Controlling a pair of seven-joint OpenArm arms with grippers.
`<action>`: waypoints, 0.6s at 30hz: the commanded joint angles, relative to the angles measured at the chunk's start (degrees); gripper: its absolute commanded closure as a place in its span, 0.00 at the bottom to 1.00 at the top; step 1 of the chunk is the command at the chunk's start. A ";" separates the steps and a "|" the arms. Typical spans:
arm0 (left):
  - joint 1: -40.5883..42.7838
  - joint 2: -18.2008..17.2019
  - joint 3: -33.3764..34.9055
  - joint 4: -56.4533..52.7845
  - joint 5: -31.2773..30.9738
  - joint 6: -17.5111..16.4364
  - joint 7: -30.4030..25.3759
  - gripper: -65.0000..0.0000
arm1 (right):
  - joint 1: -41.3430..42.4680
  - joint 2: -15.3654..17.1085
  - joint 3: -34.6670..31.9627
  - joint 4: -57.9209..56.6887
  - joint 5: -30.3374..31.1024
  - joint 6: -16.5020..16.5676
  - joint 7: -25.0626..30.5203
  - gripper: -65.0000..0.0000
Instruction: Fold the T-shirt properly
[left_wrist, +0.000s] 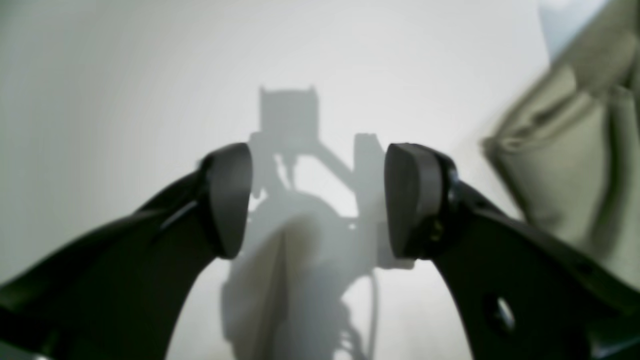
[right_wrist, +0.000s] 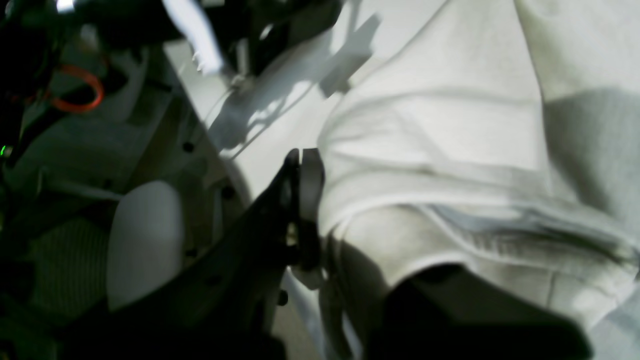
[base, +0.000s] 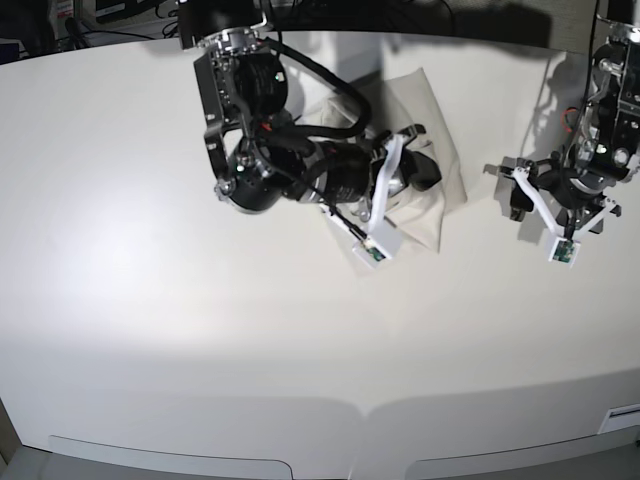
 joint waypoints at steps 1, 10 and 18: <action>-0.79 -1.03 -0.50 1.14 0.00 0.31 -1.29 0.42 | 1.03 -0.79 -1.03 0.74 1.62 0.20 1.31 0.86; -0.79 -1.09 -0.48 1.14 0.00 1.51 -1.33 0.42 | 1.33 -1.82 -3.45 0.74 8.63 0.48 4.70 0.54; -0.79 -1.09 -0.48 1.14 0.00 1.51 -1.29 0.42 | 3.13 -1.82 -3.52 0.74 6.58 0.66 4.07 0.54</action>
